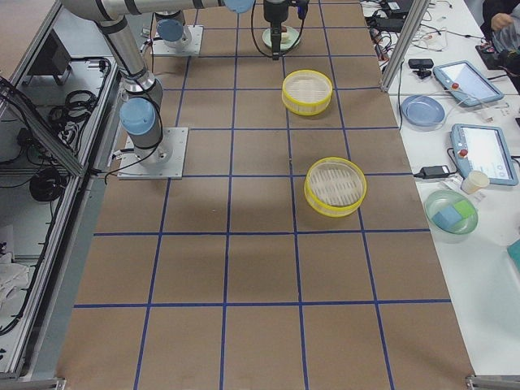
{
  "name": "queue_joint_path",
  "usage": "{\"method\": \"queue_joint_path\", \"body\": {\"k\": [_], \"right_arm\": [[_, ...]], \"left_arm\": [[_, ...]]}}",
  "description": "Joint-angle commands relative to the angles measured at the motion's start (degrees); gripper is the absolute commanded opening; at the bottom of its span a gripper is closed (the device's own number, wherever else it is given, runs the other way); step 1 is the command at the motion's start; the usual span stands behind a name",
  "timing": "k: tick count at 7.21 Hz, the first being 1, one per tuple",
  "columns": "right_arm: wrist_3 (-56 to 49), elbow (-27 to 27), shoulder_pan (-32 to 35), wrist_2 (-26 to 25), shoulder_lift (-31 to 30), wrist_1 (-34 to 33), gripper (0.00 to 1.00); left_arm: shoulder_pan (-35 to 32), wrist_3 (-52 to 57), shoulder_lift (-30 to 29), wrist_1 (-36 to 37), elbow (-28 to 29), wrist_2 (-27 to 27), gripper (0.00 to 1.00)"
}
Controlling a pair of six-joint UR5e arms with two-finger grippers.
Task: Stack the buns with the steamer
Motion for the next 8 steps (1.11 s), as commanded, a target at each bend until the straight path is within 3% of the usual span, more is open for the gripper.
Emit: {"method": "queue_joint_path", "body": {"k": [1,5,6,8], "right_arm": [[-0.4,0.0,-0.5,-0.4,0.1,-0.1,1.00],[0.0,-0.1,-0.8,0.2,0.3,-0.6,1.00],[-0.4,-0.1,-1.6,-0.3,1.1,-5.3,1.00],[-3.6,-0.2,-4.7,0.3,4.1,-7.5,1.00]], "left_arm": [[0.0,-0.2,0.1,0.0,-0.1,0.1,1.00],[2.4,2.0,-1.0,0.3,-0.8,0.3,1.00],[2.4,2.3,-1.0,1.6,-2.0,0.6,1.00],[2.7,3.3,-2.1,3.6,-3.1,1.0,1.00]]}}
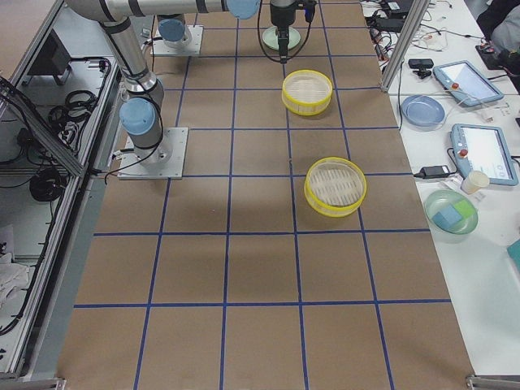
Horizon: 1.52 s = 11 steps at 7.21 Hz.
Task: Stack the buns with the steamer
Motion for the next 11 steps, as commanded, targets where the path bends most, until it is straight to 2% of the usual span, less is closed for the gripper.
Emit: {"method": "queue_joint_path", "body": {"k": [1,3,5,7,9,10,11], "right_arm": [[-2.6,0.0,-3.2,0.4,1.5,-1.4,1.00],[-4.4,0.0,-4.0,0.0,1.7,-4.7,1.00],[-5.4,0.0,-7.9,0.0,4.0,-5.1,1.00],[-14.6,-0.8,-15.1,-0.3,9.4,-11.3,1.00],[-28.5,-7.4,-20.7,-0.8,19.4,-15.3,1.00],[-31.4,-9.2,-24.0,-1.1,23.8,-18.4,1.00],[-33.9,-9.2,-26.4,-1.1,25.6,-20.0,0.99]], "left_arm": [[0.6,0.8,-2.9,3.9,-0.6,0.1,1.00],[0.6,0.8,-7.0,8.0,-1.6,0.0,1.00],[0.8,2.6,-10.0,11.1,-3.0,0.2,1.00],[0.8,1.7,-12.6,11.0,-3.1,0.0,1.00],[0.8,1.8,-14.5,11.1,-3.8,-0.1,0.98],[0.8,1.7,-15.3,11.3,-5.1,0.0,0.95],[0.8,1.7,-16.5,12.8,-5.9,0.0,0.95]]}}
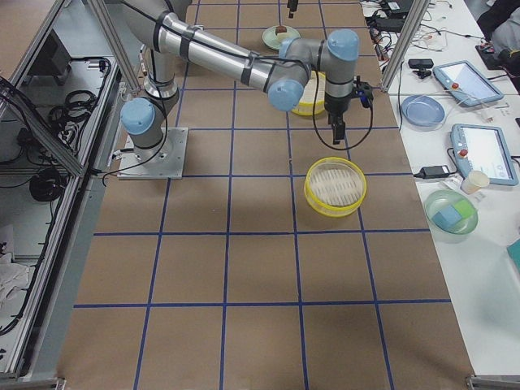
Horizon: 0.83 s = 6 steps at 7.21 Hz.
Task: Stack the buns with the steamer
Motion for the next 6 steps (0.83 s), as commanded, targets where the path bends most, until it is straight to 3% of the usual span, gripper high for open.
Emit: {"method": "queue_joint_path", "body": {"k": [1,2,4,5,6], "right_arm": [[-4.4,-1.2,-5.7,0.5,6.1,-2.6,0.98],[-3.9,-1.3,-7.8,0.8,8.9,-2.8,0.96],[-3.5,-1.4,-8.5,0.8,11.7,-5.8,0.81],[-3.5,-1.4,-8.5,0.8,12.5,-6.5,0.81],[-3.6,-1.4,-8.6,0.8,12.6,-7.0,0.81]], "left_arm": [[0.0,0.0,-2.5,2.2,-1.3,0.1,0.95],[0.0,0.0,-3.7,2.8,-1.4,0.1,0.95],[0.0,0.2,-6.2,3.6,-1.4,0.1,0.94],[0.0,0.3,-7.6,4.2,-1.4,0.2,0.93],[0.0,0.8,-8.3,4.1,-1.5,0.3,0.86]]}}
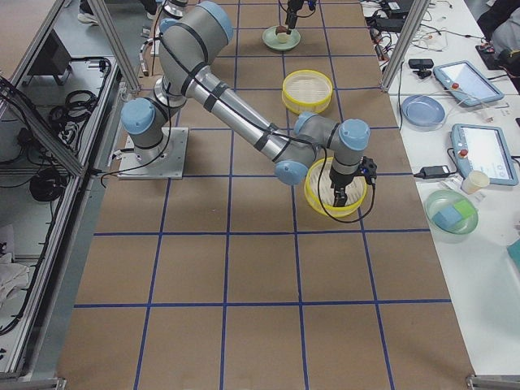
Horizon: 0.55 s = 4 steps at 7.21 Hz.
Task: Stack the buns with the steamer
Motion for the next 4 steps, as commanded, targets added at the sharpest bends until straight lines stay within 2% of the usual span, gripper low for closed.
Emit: {"method": "queue_joint_path", "body": {"k": [1,2,3,4], "right_arm": [[-0.3,-0.1,-0.5,-0.1,2.4,-2.2,0.81],[-0.3,-0.4,-1.1,-0.1,3.2,-4.0,0.80],[-0.3,-0.4,-1.1,-0.1,3.3,-4.0,0.75],[-0.5,-0.4,-1.1,-0.1,3.4,-3.9,0.62]], "left_arm": [[0.0,0.3,-1.9,0.2,-0.3,0.0,0.78],[0.0,0.4,-2.6,0.3,-0.8,0.0,0.56],[0.0,0.4,-2.8,0.2,-1.0,-0.1,0.38],[0.0,1.1,-2.9,0.3,-0.9,0.2,0.02]]}}
